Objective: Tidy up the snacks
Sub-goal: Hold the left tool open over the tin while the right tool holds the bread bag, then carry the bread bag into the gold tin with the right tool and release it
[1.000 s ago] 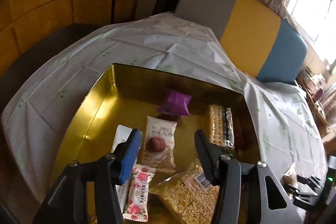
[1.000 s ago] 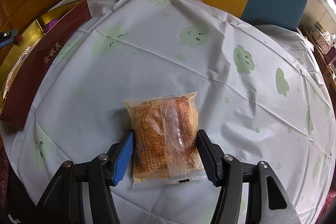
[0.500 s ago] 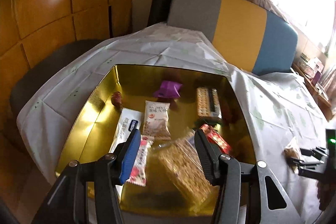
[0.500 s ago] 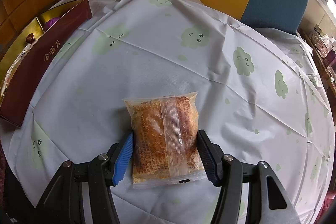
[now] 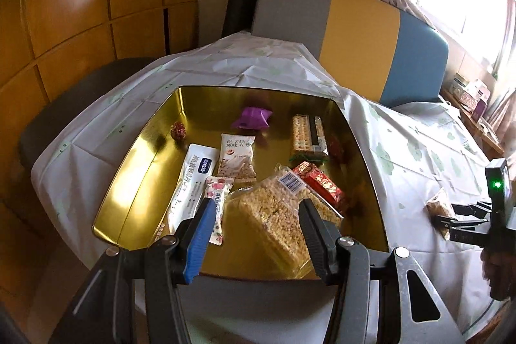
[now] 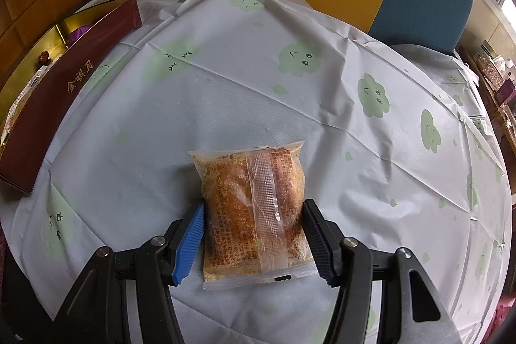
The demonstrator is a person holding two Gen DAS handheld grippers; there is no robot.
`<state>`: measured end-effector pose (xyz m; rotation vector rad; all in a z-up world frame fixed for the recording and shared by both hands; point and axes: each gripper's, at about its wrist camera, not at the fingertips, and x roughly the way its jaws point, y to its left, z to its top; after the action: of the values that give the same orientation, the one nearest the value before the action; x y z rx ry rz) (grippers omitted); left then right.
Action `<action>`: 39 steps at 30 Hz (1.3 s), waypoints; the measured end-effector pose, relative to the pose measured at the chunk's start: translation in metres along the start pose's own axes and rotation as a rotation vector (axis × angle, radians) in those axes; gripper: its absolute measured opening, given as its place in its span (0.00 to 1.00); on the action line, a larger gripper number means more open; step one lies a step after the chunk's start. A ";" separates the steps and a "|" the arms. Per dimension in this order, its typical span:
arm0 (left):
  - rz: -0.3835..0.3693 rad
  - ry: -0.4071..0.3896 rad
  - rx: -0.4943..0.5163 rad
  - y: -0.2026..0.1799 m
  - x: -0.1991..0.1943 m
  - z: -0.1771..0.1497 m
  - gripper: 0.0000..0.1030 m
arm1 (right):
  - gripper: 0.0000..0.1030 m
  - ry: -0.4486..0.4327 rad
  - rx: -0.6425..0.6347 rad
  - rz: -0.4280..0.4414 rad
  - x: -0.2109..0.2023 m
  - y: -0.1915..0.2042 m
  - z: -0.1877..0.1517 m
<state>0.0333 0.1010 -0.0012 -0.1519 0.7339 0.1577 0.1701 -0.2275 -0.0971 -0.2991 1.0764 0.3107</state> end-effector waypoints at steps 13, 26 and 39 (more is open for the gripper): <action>0.007 -0.006 -0.035 0.015 -0.004 -0.003 0.53 | 0.58 0.025 0.080 -0.028 -0.005 0.003 0.019; 0.024 -0.001 -0.083 0.035 0.000 -0.004 0.53 | 0.58 -0.172 -0.022 0.198 -0.067 0.090 0.083; 0.077 -0.004 -0.121 0.056 0.004 -0.004 0.53 | 0.59 -0.136 -0.155 0.304 -0.041 0.205 0.124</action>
<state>0.0226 0.1558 -0.0117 -0.2383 0.7265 0.2759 0.1730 0.0042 -0.0236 -0.2480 0.9642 0.6800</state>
